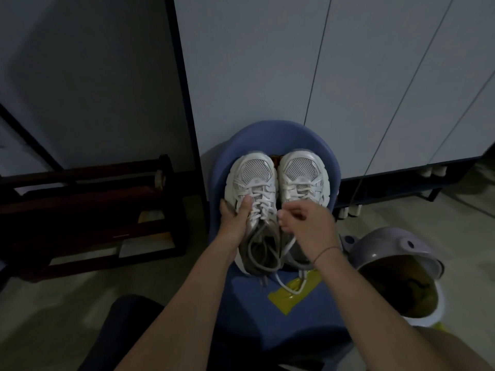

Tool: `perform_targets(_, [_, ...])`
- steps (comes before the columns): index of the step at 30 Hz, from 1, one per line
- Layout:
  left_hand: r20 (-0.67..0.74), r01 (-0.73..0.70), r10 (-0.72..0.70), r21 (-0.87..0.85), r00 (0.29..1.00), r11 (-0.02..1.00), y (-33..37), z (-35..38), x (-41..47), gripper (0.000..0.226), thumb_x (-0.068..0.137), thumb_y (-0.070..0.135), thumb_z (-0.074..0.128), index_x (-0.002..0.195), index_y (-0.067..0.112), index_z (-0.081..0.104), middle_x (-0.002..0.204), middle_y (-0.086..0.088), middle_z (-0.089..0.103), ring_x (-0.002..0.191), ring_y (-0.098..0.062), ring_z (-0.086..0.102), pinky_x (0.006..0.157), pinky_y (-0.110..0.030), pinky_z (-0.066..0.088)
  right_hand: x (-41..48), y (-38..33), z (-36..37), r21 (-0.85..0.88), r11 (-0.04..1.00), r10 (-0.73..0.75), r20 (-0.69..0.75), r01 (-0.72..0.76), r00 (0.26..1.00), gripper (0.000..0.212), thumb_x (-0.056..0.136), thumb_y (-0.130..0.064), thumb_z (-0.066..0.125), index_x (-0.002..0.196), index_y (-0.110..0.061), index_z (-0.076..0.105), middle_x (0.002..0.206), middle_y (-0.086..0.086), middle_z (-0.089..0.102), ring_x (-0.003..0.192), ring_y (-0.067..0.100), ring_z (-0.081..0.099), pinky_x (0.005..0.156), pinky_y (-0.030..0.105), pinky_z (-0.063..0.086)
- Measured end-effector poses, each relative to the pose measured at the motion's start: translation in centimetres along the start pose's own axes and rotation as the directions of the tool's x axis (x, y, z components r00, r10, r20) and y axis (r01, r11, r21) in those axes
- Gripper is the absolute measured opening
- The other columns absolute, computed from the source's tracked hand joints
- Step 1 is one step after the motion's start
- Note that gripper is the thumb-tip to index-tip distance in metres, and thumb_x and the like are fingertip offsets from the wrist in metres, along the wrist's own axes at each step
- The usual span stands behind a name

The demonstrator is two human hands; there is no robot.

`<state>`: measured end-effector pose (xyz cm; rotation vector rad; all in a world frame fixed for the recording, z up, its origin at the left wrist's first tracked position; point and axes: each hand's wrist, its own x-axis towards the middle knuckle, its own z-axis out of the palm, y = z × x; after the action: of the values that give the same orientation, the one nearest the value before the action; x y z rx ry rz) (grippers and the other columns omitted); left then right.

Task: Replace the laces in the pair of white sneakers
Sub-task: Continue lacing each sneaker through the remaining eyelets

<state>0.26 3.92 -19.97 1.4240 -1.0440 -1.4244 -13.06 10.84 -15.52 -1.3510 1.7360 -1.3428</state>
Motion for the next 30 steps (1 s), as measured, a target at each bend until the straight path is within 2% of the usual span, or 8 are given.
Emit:
perform_targets(2, [0.013, 0.015, -0.015, -0.005, 1.0, 1.0, 0.1, 0.1, -0.1, 0.086, 0.095, 0.054, 0.047, 0.156, 0.025, -0.006, 0.163, -0.002, 0.012, 0.146, -0.028, 0.025, 0.11, -0.035, 0.032, 1.0, 0.0, -1.8, 0.084, 0.996, -0.028, -0.117, 0.038, 0.993, 0.008, 0.082, -0.013, 0.071, 0.078, -0.017, 0.066, 0.071, 0.001, 0.066, 0.062, 0.01, 0.062, 0.062, 0.025, 0.051])
perform_targets(4, [0.025, 0.028, -0.028, -0.022, 0.999, 0.999, 0.0, 0.2, -0.1, 0.087, 0.095, 0.055, 0.047, 0.156, 0.027, -0.008, 0.164, -0.001, 0.011, 0.146, -0.028, 0.025, 0.109, -0.036, 0.033, 2.6, 1.3, -3.5, 0.061, 0.998, -0.009, -0.184, 0.021, 0.983, 0.019, 0.077, -0.022, 0.077, 0.09, -0.017, 0.064, 0.087, 0.0, 0.063, 0.077, 0.01, 0.059, 0.07, 0.024, 0.048])
perform_targets(8, [0.037, 0.039, -0.038, -0.044, 0.999, 0.998, -0.1, 0.1, -0.3, 0.088, 0.094, 0.056, 0.048, 0.156, 0.028, -0.009, 0.164, -0.001, 0.01, 0.145, -0.029, 0.027, 0.109, -0.038, 0.034, 4.3, 4.5, -4.2, 0.13, 0.941, 0.3, 0.116, -0.314, 0.947, 0.107, 0.062, -0.041, 0.085, 0.147, -0.014, 0.026, 0.143, 0.003, 0.039, 0.13, 0.024, 0.042, 0.106, 0.041, 0.04])
perform_targets(12, [0.04, 0.031, -0.03, -0.031, 0.999, 0.999, -0.1, 0.1, -0.2, 0.089, 0.094, 0.056, 0.047, 0.156, 0.027, -0.009, 0.164, -0.002, 0.011, 0.145, -0.028, 0.027, 0.113, -0.04, 0.033, 4.1, 5.3, -3.9, 0.182, 0.91, 0.324, 0.251, -0.373, 0.912, 0.151, 0.029, -0.052, 0.086, 0.151, -0.021, 0.002, 0.155, 0.002, 0.022, 0.138, 0.024, 0.031, 0.111, 0.047, 0.033])
perform_targets(15, [0.047, 0.041, -0.04, -0.024, 0.998, 0.999, 0.0, 0.0, -0.2, 0.089, 0.094, 0.057, 0.046, 0.155, 0.028, -0.011, 0.164, -0.001, 0.01, 0.146, -0.028, 0.027, 0.113, -0.04, 0.032, 4.2, 5.9, -4.0, 0.257, 0.888, 0.322, 0.242, -0.38, 0.915, 0.151, 0.028, -0.049, 0.089, 0.151, -0.023, 0.007, 0.153, 0.003, 0.027, 0.134, 0.025, 0.038, 0.107, 0.049, 0.038])
perform_targets(23, [0.067, 0.018, -0.018, -0.002, 0.998, 1.0, 0.4, 0.1, -1.1, 0.09, 0.094, 0.058, 0.044, 0.154, 0.026, -0.015, 0.164, -0.001, 0.008, 0.147, -0.025, 0.022, 0.115, -0.037, 0.027, 3.1, 3.6, -7.1, 0.422, 0.859, 0.284, 0.081, -0.291, 0.955, 0.096, 0.068, -0.008, 0.079, 0.145, -0.019, 0.023, 0.133, 0.007, 0.048, 0.116, 0.026, 0.054, 0.096, 0.043, 0.049])
perform_targets(26, [0.053, 0.034, -0.037, 0.058, 0.998, 0.998, 0.4, 0.0, -1.4, 0.092, 0.092, 0.061, 0.044, 0.154, 0.026, -0.014, 0.164, -0.002, 0.006, 0.149, -0.026, 0.017, 0.12, -0.041, 0.022, 2.1, 1.6, -8.6, 0.48, 0.846, 0.228, 0.07, -0.233, 0.971, 0.078, 0.075, -0.002, 0.072, 0.138, -0.021, 0.03, 0.118, 0.008, 0.057, 0.096, 0.017, 0.062, 0.067, 0.023, 0.057])
perform_targets(30, [-0.066, -0.125, 0.147, 0.258, 0.987, 0.958, 1.3, 0.6, -2.9, 0.089, 0.091, 0.061, 0.046, 0.157, 0.02, 0.001, 0.164, -0.007, 0.005, 0.15, -0.027, 0.01, 0.121, -0.043, 0.016, 0.7, 0.0, -9.0, 0.576, 0.787, 0.218, 0.074, -0.22, 0.973, 0.088, 0.073, -0.005, 0.072, 0.146, -0.019, 0.025, 0.132, 0.016, 0.052, 0.101, 0.017, 0.061, 0.063, 0.019, 0.055])
